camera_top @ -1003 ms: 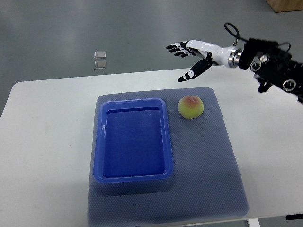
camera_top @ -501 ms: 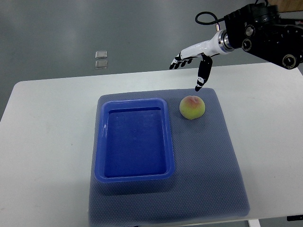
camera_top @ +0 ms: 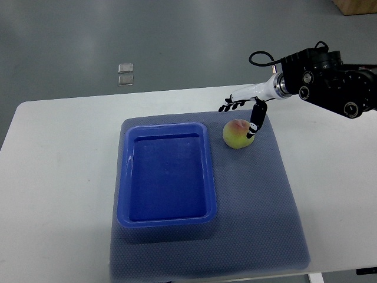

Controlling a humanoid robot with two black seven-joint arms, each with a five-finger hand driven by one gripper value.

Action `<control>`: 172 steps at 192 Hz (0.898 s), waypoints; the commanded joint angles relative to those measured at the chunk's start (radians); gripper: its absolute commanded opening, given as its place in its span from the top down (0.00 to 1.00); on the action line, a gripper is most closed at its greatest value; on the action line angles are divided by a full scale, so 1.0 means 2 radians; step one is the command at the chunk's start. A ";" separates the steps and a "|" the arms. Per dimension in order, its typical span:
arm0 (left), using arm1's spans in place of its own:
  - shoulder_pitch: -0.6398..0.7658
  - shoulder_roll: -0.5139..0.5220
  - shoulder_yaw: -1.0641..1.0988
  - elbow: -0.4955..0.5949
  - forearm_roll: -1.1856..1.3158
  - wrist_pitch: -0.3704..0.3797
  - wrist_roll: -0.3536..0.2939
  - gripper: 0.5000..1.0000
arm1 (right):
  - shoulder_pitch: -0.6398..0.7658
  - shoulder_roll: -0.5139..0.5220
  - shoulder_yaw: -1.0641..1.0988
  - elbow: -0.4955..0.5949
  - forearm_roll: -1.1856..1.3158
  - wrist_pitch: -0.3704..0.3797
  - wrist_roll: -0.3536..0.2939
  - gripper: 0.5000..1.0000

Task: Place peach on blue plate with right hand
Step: 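Lower the right hand onto the peach and close fingers around it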

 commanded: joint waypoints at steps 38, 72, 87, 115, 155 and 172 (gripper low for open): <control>0.000 0.000 -0.001 0.001 0.000 0.000 0.000 0.00 | -0.026 0.023 -0.017 -0.017 -0.003 -0.042 0.001 0.13; 0.000 0.000 -0.001 0.001 0.000 0.000 0.000 0.00 | -0.042 0.036 -0.022 -0.036 -0.010 -0.050 0.004 0.14; 0.000 0.000 -0.001 0.001 0.000 0.000 0.000 0.00 | -0.045 0.038 -0.022 -0.037 -0.014 -0.053 0.004 0.15; 0.000 0.000 -0.001 0.001 0.000 0.000 0.000 0.00 | -0.051 0.040 -0.022 -0.041 -0.017 -0.077 0.004 0.82; 0.000 0.000 0.000 0.002 0.000 0.000 0.000 0.00 | -0.038 0.029 -0.023 -0.032 -0.016 -0.061 0.000 1.00; 0.000 0.000 0.000 0.002 0.000 0.000 0.000 0.00 | -0.005 0.011 -0.020 -0.010 -0.010 -0.048 0.001 1.00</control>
